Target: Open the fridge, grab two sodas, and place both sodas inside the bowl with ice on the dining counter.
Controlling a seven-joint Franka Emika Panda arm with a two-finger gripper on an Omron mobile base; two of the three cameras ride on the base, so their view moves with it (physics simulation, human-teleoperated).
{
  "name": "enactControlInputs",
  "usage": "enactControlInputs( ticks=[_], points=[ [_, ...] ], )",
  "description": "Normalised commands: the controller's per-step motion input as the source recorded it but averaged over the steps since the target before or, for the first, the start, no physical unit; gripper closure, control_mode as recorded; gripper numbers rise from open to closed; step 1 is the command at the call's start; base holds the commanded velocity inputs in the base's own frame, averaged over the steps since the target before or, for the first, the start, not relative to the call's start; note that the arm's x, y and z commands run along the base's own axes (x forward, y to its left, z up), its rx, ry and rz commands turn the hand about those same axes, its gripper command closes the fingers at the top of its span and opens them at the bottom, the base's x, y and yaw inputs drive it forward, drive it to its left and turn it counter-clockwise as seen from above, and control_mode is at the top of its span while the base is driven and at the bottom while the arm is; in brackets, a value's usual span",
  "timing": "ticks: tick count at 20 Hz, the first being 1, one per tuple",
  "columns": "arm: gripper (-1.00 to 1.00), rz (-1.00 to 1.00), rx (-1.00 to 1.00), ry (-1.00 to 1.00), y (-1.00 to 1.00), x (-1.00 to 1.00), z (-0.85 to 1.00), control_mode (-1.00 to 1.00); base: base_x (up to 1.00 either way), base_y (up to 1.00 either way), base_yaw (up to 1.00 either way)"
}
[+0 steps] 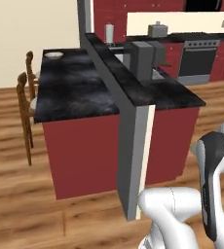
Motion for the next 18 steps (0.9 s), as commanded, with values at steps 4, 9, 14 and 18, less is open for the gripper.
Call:
enactControlInputs(
  ticks=[4,9,14,18],
  points=[
    [1.0,0.0,0.0,0.0,0.0,0.0,0.0,1.0,-0.26,1.0,-0.07],
    [1.0,0.0,0.0,0.0,0.0,0.0,0.0,1.0,0.02,1.0,-0.21],
    [1.0,0.0,0.0,0.0,0.0,0.0,0.0,1.0,0.3,1.0,-0.24],
    [1.0,0.0,0.0,0.0,0.0,0.0,0.0,1.0,0.44,1.0,-0.23]
  ],
)
